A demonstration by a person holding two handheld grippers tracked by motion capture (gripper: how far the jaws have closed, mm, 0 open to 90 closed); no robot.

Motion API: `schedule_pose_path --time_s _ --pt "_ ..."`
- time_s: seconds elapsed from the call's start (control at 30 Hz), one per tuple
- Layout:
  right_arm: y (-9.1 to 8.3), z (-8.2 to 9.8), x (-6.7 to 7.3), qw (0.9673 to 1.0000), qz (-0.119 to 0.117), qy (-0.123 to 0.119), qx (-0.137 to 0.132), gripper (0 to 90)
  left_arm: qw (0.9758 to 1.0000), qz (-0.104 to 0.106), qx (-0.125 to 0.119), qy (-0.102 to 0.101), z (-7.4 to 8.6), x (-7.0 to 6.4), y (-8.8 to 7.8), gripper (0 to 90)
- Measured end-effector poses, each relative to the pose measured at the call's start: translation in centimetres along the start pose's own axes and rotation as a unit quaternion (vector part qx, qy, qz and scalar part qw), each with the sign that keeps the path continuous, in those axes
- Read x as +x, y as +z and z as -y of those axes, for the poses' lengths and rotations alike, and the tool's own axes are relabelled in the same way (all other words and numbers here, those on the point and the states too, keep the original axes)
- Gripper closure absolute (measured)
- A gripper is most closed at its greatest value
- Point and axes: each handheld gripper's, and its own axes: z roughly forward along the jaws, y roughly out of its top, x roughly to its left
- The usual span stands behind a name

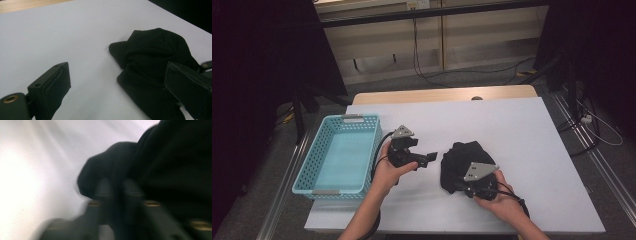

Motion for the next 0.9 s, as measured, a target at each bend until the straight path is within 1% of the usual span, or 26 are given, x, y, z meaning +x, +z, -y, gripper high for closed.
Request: schedule_pose_path --time_s 0.03,0.07,0.13,0.17,0.2,0.23,0.27,0.3,0.33,0.37,0.4,0.47,0.5,0.53,0.57,0.6,0.63,0.67,0.7,0.73,0.77,0.8,0.83,0.9 --pt "0.0 0.0 0.0 1.0000 0.000 0.000 0.000 83.0 1.0000 0.000 0.000 0.000 0.0 0.0 0.0 6.7" --pt "-0.1 -0.1 -0.1 1.0000 -0.006 0.001 -0.002 85.0 1.0000 0.001 0.000 -0.001 0.0 -0.1 0.0 6.7" --pt "-0.7 -0.4 -0.4 0.9998 -0.009 0.012 -0.014 87.6 1.0000 0.000 0.000 0.002 0.0 0.0 0.1 6.7" --pt "-0.7 -0.4 -0.4 0.9998 -0.009 0.012 -0.014 87.6 1.0000 0.000 0.000 0.002 0.0 0.0 0.1 6.7" --pt "-1.2 -0.6 -0.7 0.9993 -0.010 0.023 -0.027 87.8 1.0000 0.000 -0.001 0.002 0.0 0.0 0.1 6.7" --pt "-1.5 -0.7 -0.8 0.9990 -0.007 0.029 -0.035 87.9 1.0000 -0.001 -0.001 0.004 0.0 0.0 0.0 6.7" --pt "-1.9 -0.9 -1.0 0.9982 -0.006 0.037 -0.047 88.0 1.0000 0.000 -0.001 0.001 0.0 -0.1 0.0 6.8" --pt "-1.9 -0.9 -1.0 0.9982 -0.006 0.037 -0.047 88.0 1.0000 0.000 -0.001 0.001 0.0 -0.1 0.0 6.8" --pt "-2.9 -1.4 -1.5 0.9962 0.008 0.048 -0.073 88.1 1.0000 -0.002 -0.003 0.001 -0.1 -0.1 0.0 6.8" --pt "-2.9 -1.4 -1.5 0.9962 0.008 0.048 -0.073 88.1 1.0000 -0.002 -0.003 0.001 -0.1 -0.1 0.0 6.8" --pt "-4.0 -1.6 -2.2 0.9931 0.025 0.061 -0.097 88.2 1.0000 -0.001 -0.003 0.005 -0.1 -0.1 -0.1 6.8" --pt "-5.0 -1.5 -3.1 0.9902 0.044 0.070 -0.113 88.2 1.0000 0.000 -0.005 0.005 -0.2 -0.2 -0.1 6.8" --pt "-5.0 -1.5 -3.1 0.9902 0.044 0.070 -0.113 88.2 1.0000 0.000 -0.005 0.005 -0.2 -0.2 -0.1 6.8" --pt "-6.1 -1.1 -4.2 0.9864 0.063 0.089 -0.123 88.3 1.0000 0.001 -0.005 0.006 -0.2 -0.3 -0.1 6.9" --pt "-6.1 -1.1 -4.2 0.9864 0.063 0.089 -0.123 88.3 1.0000 0.001 -0.005 0.006 -0.2 -0.3 -0.1 6.9" --pt "-6.8 -0.4 -5.2 0.9830 0.079 0.106 -0.128 88.2 1.0000 0.002 -0.004 0.007 -0.2 -0.5 0.0 7.0" --pt "-6.8 -0.4 -5.2 0.9830 0.079 0.106 -0.128 88.2 1.0000 0.002 -0.004 0.007 -0.2 -0.5 0.0 7.0" --pt "-7.1 0.3 -6.0 0.9800 0.094 0.121 -0.127 88.3 0.9999 0.006 -0.002 0.010 -0.2 -0.6 0.1 7.1" --pt "-7.1 0.3 -6.0 0.9800 0.094 0.121 -0.127 88.3 0.9999 0.006 -0.002 0.010 -0.2 -0.6 0.1 7.1" --pt "-7.1 1.0 -6.7 0.9774 0.101 0.139 -0.124 88.2 0.9999 0.009 -0.001 0.012 -0.2 -0.7 0.3 7.1" --pt "-7.1 1.0 -6.7 0.9774 0.101 0.139 -0.124 88.2 0.9999 0.009 -0.001 0.012 -0.2 -0.7 0.3 7.1" --pt "-7.0 1.7 -7.3 0.9756 0.110 0.150 -0.116 88.2 0.9998 0.012 0.002 0.014 -0.2 -0.9 0.4 7.2" --pt "-7.0 1.7 -7.3 0.9756 0.110 0.150 -0.116 88.2 0.9998 0.012 0.002 0.014 -0.2 -0.9 0.4 7.2" --pt "-6.8 2.3 -7.7 0.9745 0.117 0.160 -0.104 88.2 0.9998 0.014 0.002 0.014 -0.1 -1.0 0.6 7.2"
